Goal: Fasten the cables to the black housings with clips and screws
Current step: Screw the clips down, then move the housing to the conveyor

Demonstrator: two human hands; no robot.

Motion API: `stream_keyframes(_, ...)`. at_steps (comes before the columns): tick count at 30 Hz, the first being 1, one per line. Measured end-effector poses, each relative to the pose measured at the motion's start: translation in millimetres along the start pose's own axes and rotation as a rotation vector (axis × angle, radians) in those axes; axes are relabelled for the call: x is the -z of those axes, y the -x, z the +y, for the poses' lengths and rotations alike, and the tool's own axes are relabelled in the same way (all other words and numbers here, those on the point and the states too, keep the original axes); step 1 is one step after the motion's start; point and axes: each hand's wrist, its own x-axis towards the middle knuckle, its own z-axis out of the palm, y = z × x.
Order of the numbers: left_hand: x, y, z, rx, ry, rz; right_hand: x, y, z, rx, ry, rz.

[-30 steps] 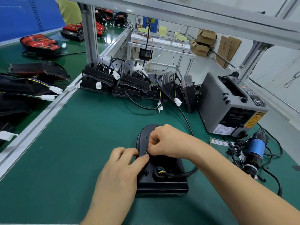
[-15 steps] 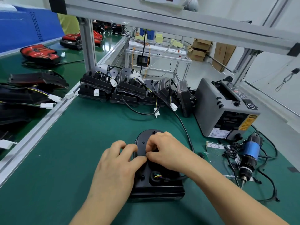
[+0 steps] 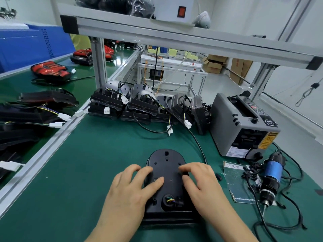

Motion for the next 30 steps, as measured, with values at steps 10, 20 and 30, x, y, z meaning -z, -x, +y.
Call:
stream_keyframes(10, 10, -1, -1, 0.144, 0.263, -0.212, -13, 11, 10, -0.133, -0.291, 0.131)
stream_keyframes(20, 5, -14, -16, 0.525, 0.157, -0.481, 29, 36, 32, -0.59, 0.08, -0.189)
stream_keyframes(30, -11, -19, -1, 0.676, 0.422, -0.449, 9, 8, 10, -0.478, -0.123, -0.21)
